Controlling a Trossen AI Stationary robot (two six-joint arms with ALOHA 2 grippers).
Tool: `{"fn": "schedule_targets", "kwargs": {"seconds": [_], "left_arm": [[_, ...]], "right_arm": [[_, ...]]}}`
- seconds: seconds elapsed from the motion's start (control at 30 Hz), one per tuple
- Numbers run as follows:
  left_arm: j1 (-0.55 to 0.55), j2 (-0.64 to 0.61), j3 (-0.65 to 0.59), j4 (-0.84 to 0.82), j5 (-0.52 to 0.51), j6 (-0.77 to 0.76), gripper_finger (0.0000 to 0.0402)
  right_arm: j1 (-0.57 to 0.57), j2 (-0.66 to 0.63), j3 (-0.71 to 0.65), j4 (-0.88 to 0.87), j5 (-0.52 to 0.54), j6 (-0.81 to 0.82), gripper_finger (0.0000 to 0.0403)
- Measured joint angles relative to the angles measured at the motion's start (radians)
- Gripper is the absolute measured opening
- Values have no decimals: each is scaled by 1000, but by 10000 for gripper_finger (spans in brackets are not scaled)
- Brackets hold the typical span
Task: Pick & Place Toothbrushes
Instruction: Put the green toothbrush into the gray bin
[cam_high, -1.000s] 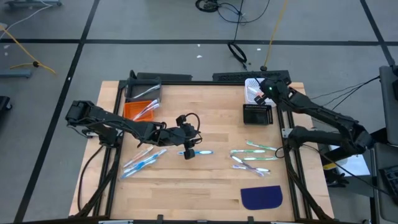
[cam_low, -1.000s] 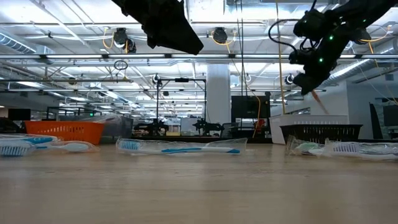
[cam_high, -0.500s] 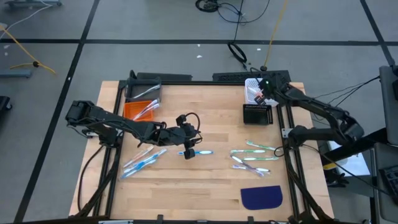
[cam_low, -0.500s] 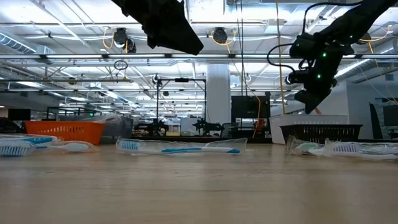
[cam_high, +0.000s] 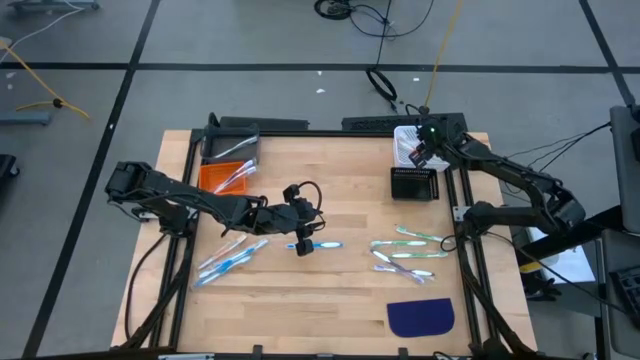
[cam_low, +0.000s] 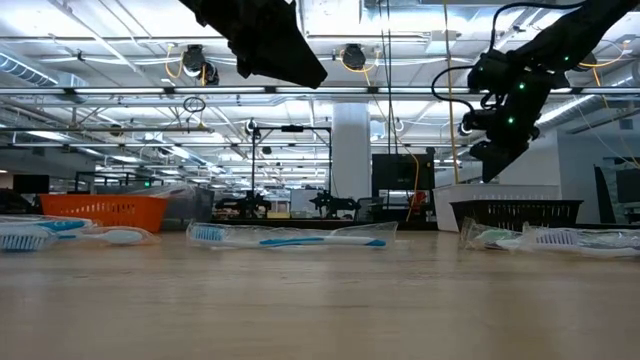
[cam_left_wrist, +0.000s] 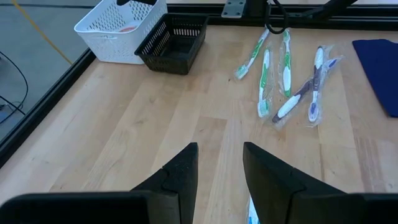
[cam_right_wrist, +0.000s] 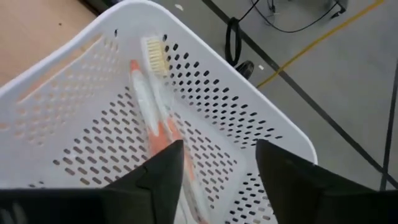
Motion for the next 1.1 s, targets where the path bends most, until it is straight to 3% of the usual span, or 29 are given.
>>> {"fn": "schedule_targets", "kwargs": {"seconds": [0.2,0.43,0.77,1.1], "left_arm": [[0,0,0,0,0,2,129],[1,0,0,0,0,5,129],[1,0,0,0,0,4,129],[1,0,0,-1,0,4,129]], "right_arm": [[40,-35,0,-23,-20,50,206],[146,-183,0,-143,-241,139,194],[388,-290,0,-410,-415,318,181],[681,-281,0,-552,-421,517,171]]}}
